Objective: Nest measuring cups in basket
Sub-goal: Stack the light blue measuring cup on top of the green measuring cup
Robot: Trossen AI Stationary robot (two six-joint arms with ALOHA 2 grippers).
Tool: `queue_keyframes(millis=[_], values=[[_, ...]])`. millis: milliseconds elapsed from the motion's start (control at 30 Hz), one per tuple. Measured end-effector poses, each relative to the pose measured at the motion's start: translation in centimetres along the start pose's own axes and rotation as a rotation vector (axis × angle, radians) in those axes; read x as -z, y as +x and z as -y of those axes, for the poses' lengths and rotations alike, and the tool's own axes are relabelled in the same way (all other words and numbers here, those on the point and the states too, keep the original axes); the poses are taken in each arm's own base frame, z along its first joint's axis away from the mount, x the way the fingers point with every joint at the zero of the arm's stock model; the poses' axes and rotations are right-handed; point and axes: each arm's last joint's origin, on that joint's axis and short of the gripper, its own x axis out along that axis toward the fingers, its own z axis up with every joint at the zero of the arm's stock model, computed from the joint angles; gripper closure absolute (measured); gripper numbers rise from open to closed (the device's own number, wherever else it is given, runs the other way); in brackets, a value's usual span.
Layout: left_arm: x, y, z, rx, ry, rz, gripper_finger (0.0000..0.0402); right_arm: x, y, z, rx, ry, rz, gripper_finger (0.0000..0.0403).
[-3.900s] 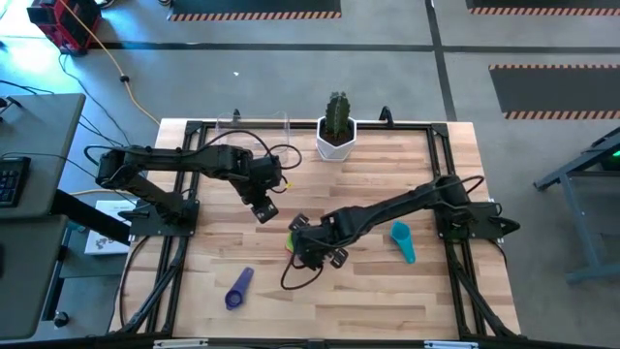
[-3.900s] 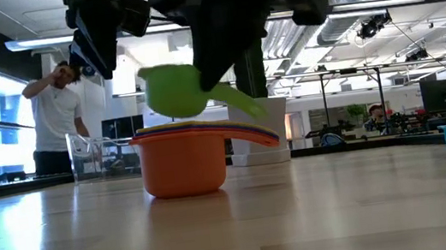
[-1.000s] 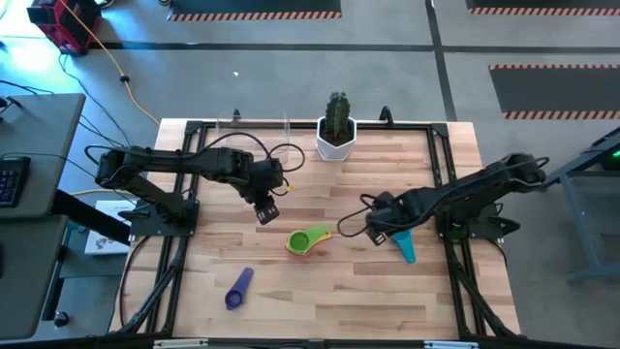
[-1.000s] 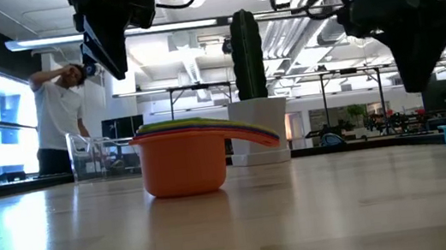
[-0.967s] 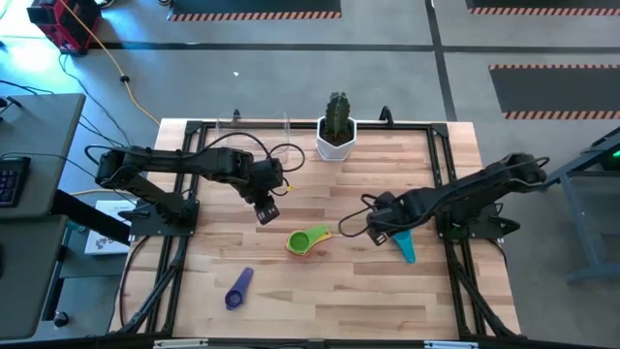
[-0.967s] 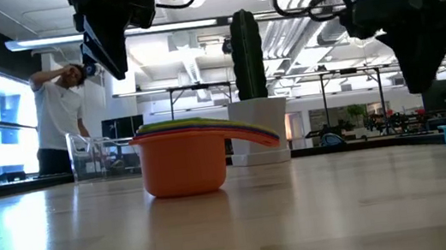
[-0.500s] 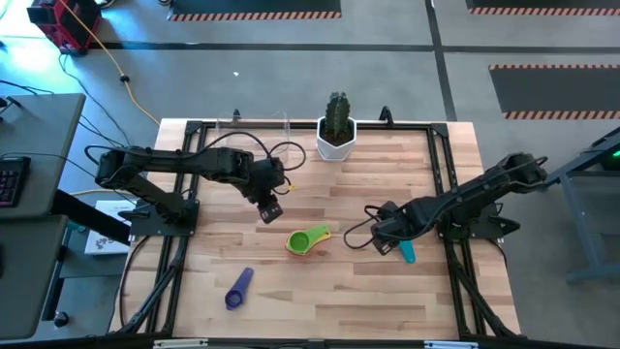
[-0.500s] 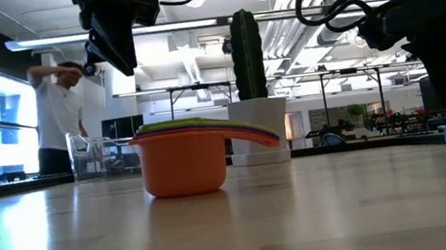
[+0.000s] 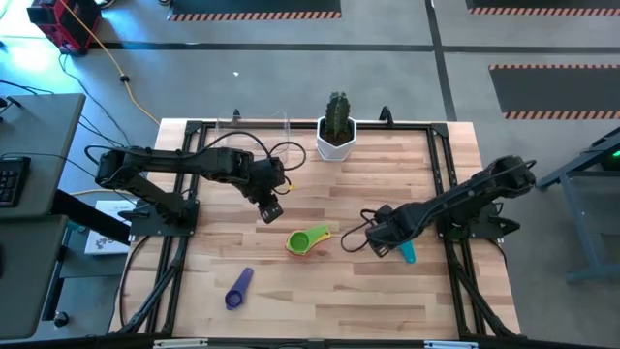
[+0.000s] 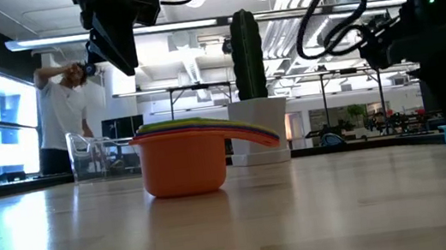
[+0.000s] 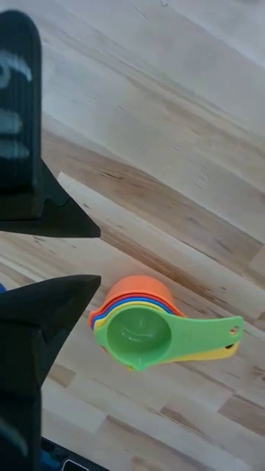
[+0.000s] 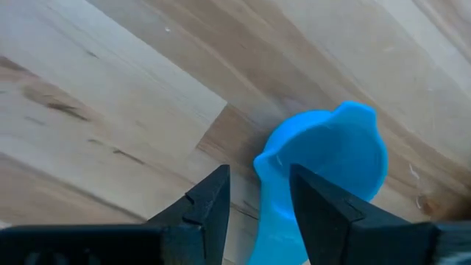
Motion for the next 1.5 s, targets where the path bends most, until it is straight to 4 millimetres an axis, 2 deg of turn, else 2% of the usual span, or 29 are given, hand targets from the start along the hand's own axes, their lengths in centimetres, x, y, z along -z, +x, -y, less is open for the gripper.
queue_keyframes(millis=[233,467,700,967,1167,1300,1500], values=[[0.0,0.0,0.0,0.000,0.000,0.000,0.0321,0.0,1.4,-0.5,0.057,0.003,-0.031,0.0287],[0.0,0.0,0.0,0.000,0.001,-0.001,0.0321,0.0,1.5,-0.6,0.052,0.023,-0.055,0.0390],[0.0,0.0,0.0,0.000,0.002,-0.001,0.0321,-0.1,1.0,-1.0,0.029,0.019,-0.078,0.0398],[0.2,0.0,0.1,-0.001,0.008,-0.013,0.0321,-1.3,-2.3,-3.2,-0.069,-0.018,0.065,0.0400],[0.6,0.1,0.7,0.011,0.031,-0.024,0.0321,-2.5,-6.1,-5.1,-0.149,-0.130,0.256,0.0402],[0.8,0.1,1.1,0.026,0.044,-0.035,0.0321,-3.5,-8.6,-6.0,-0.179,-0.255,0.376,0.0402],[1.2,0.1,1.7,0.032,0.034,-0.041,0.0321,-4.9,-11.8,-6.9,-0.211,-0.536,0.526,0.0402]])
